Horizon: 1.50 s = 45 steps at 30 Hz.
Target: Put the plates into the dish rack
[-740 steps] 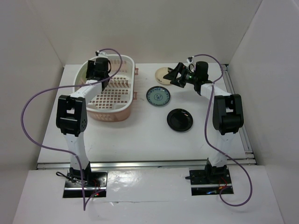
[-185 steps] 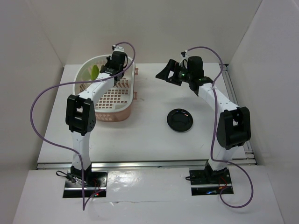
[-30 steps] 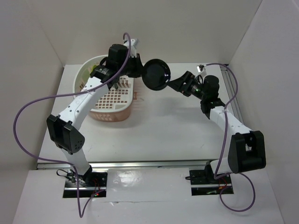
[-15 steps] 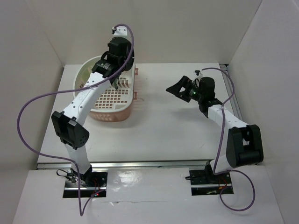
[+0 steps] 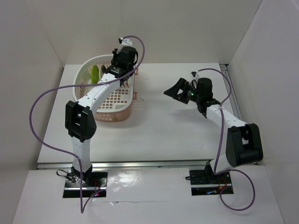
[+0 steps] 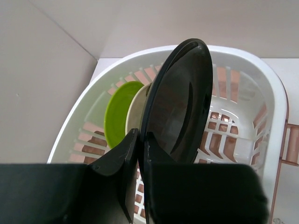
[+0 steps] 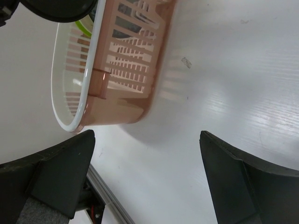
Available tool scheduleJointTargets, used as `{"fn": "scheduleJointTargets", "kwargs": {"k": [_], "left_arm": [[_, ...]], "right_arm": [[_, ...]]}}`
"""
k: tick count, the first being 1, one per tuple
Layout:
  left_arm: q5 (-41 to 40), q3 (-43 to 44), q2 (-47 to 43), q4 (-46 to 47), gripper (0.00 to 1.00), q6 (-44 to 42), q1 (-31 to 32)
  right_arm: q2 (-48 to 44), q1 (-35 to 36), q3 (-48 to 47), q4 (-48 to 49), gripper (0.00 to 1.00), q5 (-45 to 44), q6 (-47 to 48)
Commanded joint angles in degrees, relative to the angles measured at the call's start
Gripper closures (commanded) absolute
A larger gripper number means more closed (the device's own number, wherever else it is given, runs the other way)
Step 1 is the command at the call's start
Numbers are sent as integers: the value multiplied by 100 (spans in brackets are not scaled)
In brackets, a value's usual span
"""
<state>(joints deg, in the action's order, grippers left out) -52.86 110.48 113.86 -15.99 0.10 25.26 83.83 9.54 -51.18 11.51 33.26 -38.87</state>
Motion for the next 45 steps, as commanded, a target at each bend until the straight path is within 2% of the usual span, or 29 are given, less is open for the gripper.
{"fn": "scheduleJointTargets", "kwargs": {"k": [1,8,45], "left_arm": [[-84,-87,74,509,100,-63,-56],[118,-246,241,245,100,324,-56],[487,0,1050,-194,100,781,-109]], "right_arm": [[37,153,-41,-113,0,85,152],[195,259,-199,-114,0,85,205],[520,312,-252,45,0,296,152]]}}
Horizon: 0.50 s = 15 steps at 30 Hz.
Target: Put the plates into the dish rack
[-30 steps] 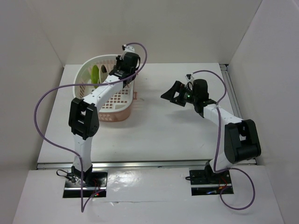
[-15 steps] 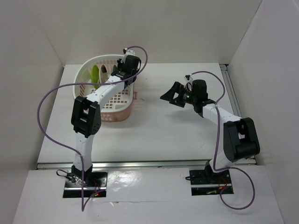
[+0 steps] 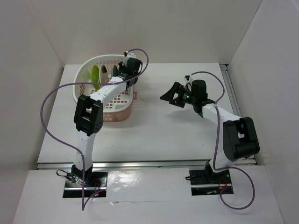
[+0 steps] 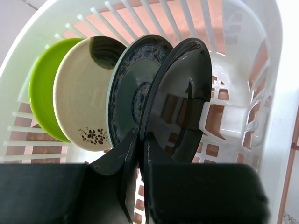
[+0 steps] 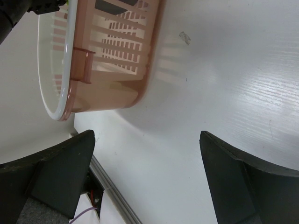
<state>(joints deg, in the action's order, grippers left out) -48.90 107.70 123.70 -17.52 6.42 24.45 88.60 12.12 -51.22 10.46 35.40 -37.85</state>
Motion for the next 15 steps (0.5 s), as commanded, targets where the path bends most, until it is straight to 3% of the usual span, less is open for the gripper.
{"fn": "scheduleJointTargets", "kwargs": {"k": [1,4,11,15], "left_arm": [[92,278,67,-41,100,150,-28],[92,278,67,-41,94,202,-28],[197,331,67,-94,64,255,-80],[259,331,67,-147,60,255,-80]], "right_arm": [[44,54,-248,149,0,81,49],[44,54,-248,149,0,134,49],[96,54,-248,263,0,187,-4],[149,54,-248,264,0,239,-56]]}}
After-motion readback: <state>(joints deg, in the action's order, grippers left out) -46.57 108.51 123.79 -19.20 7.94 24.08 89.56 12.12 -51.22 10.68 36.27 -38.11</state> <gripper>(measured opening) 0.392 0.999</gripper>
